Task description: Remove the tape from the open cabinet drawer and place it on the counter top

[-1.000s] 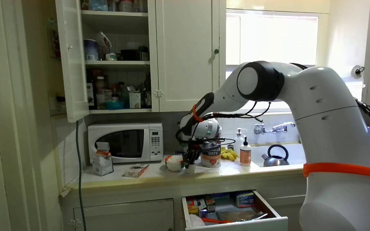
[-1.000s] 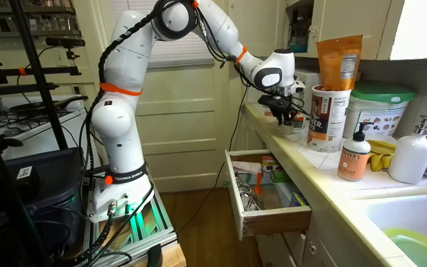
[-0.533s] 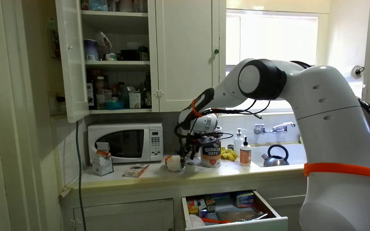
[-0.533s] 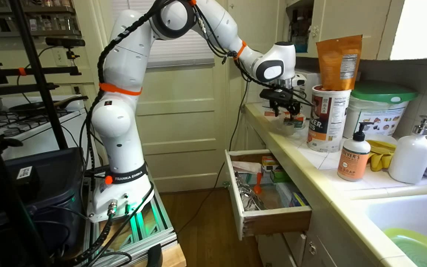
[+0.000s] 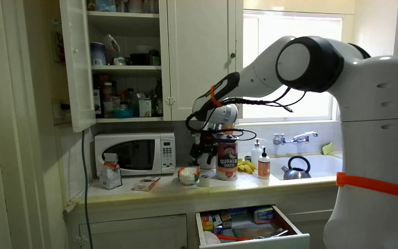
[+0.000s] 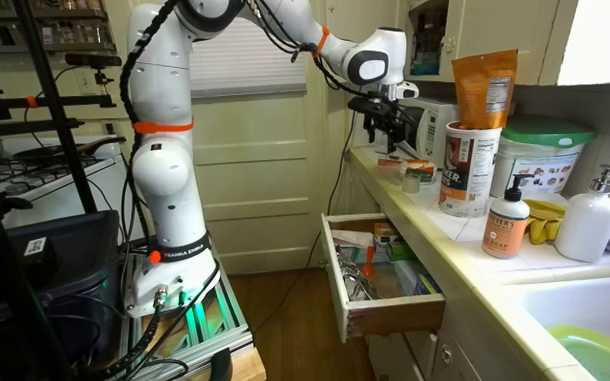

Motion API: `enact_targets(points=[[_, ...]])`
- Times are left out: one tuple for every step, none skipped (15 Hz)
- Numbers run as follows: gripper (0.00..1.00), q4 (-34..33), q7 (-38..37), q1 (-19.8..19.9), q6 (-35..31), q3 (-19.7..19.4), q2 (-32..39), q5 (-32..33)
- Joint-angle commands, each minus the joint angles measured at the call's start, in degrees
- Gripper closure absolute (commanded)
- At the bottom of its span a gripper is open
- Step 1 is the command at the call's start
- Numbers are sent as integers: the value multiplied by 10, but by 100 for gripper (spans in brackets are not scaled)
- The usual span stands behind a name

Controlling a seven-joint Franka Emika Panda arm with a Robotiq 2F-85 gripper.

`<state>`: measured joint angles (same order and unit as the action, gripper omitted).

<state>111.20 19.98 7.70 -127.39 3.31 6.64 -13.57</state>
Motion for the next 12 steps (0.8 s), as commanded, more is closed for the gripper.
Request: enact_targets(points=[[0,123,-134,-31,30,-19,-118,31],[0,157,-173,-37,35,-18,-148,41],[0,188,-213,-41,36,-16,-174,57],[0,218,-252,-44,41,-12,-198,68],[0,249,-290,-46,50,-8,-225,82],[0,280,-323,-46,62,-2,-247,100],[0,305,-346,-47,90,1,-270,107],[0,333,-367,-43,116,4,-296,122],[0,355,-373,-42,158,3,-319,128],[0,292,-340,-50,118,-4,-251,109],[0,316,-351,-48,139,-3,-273,115],[0,333,-356,-47,146,-3,-290,117]])
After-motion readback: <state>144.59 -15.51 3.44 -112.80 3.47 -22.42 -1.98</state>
